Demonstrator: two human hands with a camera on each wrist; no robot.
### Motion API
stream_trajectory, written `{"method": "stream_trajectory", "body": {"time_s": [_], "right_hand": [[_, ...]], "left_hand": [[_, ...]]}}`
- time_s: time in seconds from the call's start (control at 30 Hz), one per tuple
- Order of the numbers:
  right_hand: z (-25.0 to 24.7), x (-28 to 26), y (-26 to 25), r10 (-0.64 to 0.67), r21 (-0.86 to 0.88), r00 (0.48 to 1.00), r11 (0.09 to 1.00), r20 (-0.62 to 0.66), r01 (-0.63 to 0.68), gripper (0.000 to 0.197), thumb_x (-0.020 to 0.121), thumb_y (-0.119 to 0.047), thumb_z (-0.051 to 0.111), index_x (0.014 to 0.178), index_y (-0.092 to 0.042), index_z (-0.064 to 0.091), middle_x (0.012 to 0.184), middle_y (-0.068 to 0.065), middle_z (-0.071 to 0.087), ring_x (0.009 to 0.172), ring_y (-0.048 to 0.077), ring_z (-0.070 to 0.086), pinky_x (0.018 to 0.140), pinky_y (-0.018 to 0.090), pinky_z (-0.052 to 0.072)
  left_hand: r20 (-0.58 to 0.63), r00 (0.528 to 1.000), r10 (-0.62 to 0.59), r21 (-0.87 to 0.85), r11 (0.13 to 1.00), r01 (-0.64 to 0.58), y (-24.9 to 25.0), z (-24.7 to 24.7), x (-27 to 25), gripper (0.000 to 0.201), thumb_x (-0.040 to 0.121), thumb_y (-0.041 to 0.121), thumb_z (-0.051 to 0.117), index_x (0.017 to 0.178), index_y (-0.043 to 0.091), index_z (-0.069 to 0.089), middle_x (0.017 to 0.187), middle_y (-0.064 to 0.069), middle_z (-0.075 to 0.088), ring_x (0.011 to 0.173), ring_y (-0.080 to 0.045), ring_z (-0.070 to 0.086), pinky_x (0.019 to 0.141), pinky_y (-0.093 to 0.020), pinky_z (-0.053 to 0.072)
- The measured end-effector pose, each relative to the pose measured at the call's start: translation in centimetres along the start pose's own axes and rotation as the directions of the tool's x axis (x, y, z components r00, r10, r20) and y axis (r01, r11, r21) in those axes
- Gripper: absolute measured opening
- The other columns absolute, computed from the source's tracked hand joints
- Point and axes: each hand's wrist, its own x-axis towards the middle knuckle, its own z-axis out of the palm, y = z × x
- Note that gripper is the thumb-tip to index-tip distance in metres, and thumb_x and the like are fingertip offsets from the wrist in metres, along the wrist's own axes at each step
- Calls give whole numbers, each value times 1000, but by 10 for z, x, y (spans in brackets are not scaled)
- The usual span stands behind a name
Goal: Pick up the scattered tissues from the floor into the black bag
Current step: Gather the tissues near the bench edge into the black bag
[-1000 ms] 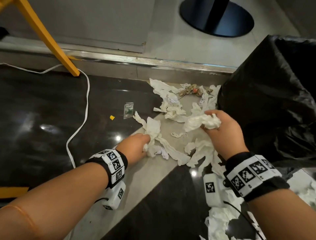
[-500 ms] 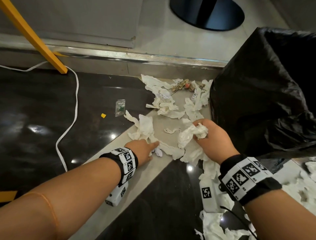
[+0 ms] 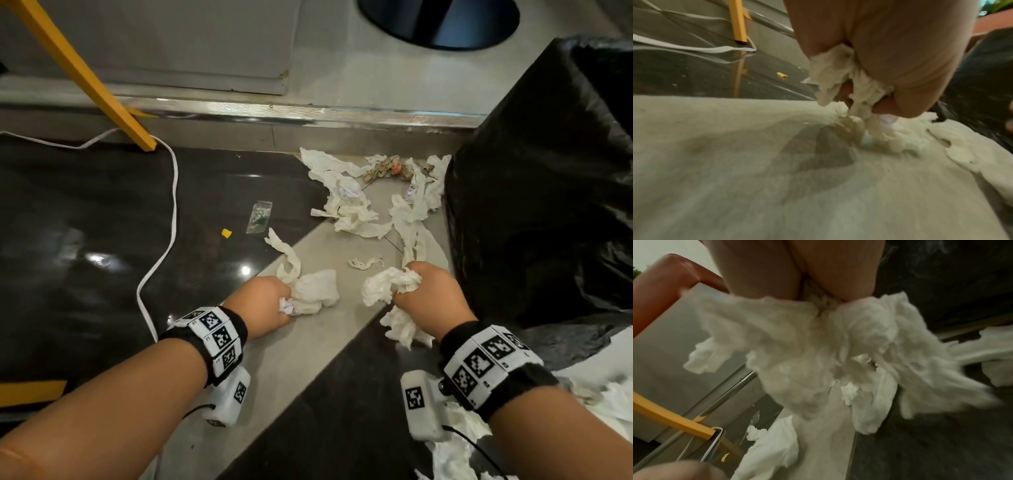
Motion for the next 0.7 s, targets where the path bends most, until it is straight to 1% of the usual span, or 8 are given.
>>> {"method": "stream_trajectory", "body": {"time_s": [0.07,0.2,0.33,0.4,0.47,0.53,0.63,0.7], "right_hand": [[8,1,2,7,-30,999,1000,39,-6,24,78,-5,60,67,-22,47,64,-4,54,61,10,51,48,17,31],[22,-2,10,-24,-72,993,997,115,32,12,83,-15,59,90,-24,60,78,-4,63,76,15,57,57,17,36],[27,-9,10,-11,-148,988,988,154,34,26,81,-24,65,61,-25,48,61,-7,53,62,11,53,52,16,32],[30,-13,12,11,-230,982,973,190,34,32,79,-29,66,59,-29,42,60,-10,50,61,8,52,51,13,32],[33,-18,15,-14,-297,977,952,212,79,36,82,-27,64,58,-32,38,59,-12,46,59,2,48,48,11,33],[30,-25,17,-31,-307,979,947,200,93,36,84,-25,62,58,-33,39,60,-13,46,57,-1,46,48,10,34],[26,-32,19,-102,-270,974,950,202,155,15,87,-28,60,72,-30,56,73,-12,53,68,0,52,55,7,38],[26,-29,26,-124,-263,967,947,224,183,12,93,-40,48,95,-42,59,84,-25,56,76,-14,53,64,-4,39]], "left_hand": [[-38,996,-77,-91,993,73,-5,-7,-1,15,83,27,59,76,14,54,84,-8,56,77,-24,51,64,-25,32],[-114,980,-166,-260,956,132,-18,-16,4,37,79,32,63,109,20,47,89,-3,58,77,-27,52,66,-29,40],[-182,957,-226,-254,951,176,-33,-30,27,54,81,32,61,132,27,42,112,-11,62,100,-32,59,80,-36,48],[-183,947,-264,-196,954,228,-42,-38,45,68,83,34,58,143,29,26,109,-13,62,98,-34,60,79,-37,47],[-125,938,-323,-169,939,300,-51,-42,65,87,81,36,59,149,28,4,97,-12,61,87,-32,60,75,-37,48],[-26,921,-389,-191,906,378,-59,-44,81,104,77,38,62,148,29,-14,110,-15,62,97,-32,62,85,-40,50],[84,902,-423,-202,879,432,-69,-43,99,109,74,45,62,146,31,-19,139,-15,50,123,-33,52,103,-43,43],[113,891,-440,-211,865,455,-71,-44,107,111,72,46,62,147,30,-18,144,-16,45,129,-34,47,106,-43,40]]}}
